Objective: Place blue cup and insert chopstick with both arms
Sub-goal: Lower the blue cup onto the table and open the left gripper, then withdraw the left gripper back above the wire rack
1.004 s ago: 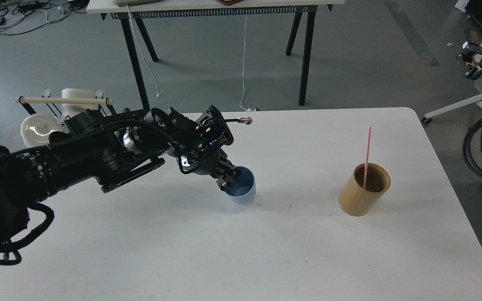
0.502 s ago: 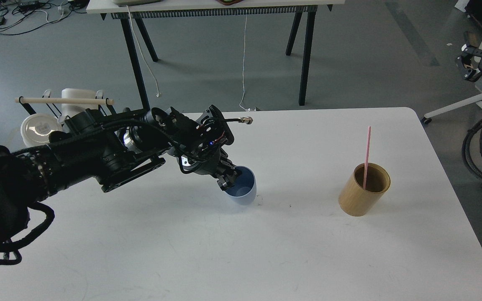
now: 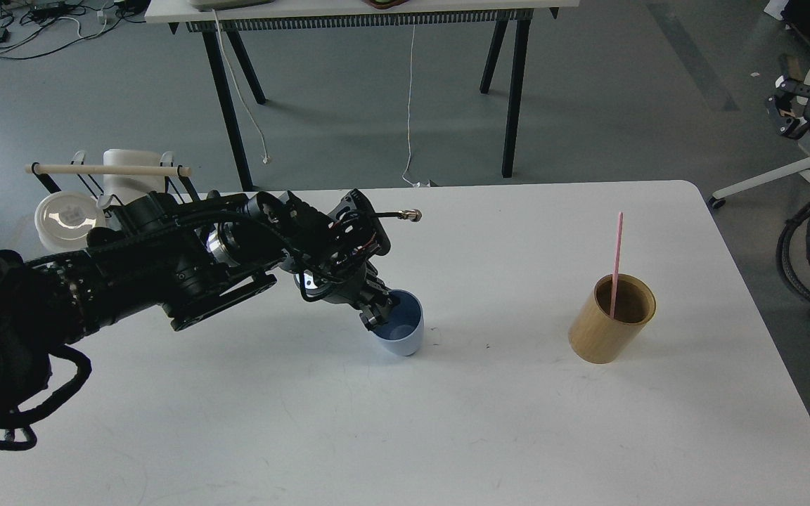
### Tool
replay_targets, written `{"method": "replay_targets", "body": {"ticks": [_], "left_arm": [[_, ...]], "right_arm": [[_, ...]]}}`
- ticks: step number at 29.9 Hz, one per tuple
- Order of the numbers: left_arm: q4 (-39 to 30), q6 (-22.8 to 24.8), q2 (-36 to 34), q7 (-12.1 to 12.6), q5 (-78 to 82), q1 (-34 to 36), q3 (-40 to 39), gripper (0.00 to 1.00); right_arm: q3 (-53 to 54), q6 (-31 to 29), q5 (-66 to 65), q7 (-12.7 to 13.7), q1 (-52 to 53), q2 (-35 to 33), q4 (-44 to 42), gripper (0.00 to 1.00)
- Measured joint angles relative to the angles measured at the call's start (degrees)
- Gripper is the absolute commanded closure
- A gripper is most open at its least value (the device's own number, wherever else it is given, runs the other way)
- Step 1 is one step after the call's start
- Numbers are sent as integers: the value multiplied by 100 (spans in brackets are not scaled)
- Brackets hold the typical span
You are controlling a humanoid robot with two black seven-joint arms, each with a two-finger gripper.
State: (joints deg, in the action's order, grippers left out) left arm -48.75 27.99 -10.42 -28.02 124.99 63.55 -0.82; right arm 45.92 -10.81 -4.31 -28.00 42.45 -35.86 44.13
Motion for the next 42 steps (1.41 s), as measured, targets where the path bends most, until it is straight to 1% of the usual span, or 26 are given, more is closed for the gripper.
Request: {"method": "replay_targets", "body": {"ticks": [6,11,16,23,29,35,38,40,42], "left_arm": [[7,2,65,2,0,7,9,90],[7,3,74,1,1,31,9,81],[6,3,75,2,1,59,4,77],[-12,2,74,3,1,85,0,63],[-20,1,74,2,2,98,-15,54],[-21,0,51,2,2,209,-47,40],[-15,0,9,2,2,326,-86,29],[-13,0,-42,2,2,414,-118,24],[-14,0,-140,2,1,450,-214,22]], "right_arm": [[5,0,0,0,-9,0,0,0],[0,0,0,0,-9,0,8,0],[-4,0,0,0,-9,0,12,0],[-6,0,0,0,-17,48,17,0],[-6,-9,0,0,-24,69,16,0],[-4,-48,0,0,-25,78,16,0],[2,-67,0,0,-21,78,16,0],[4,-73,0,0,-18,79,19,0],[4,-78,0,0,-15,79,33,0]]}}
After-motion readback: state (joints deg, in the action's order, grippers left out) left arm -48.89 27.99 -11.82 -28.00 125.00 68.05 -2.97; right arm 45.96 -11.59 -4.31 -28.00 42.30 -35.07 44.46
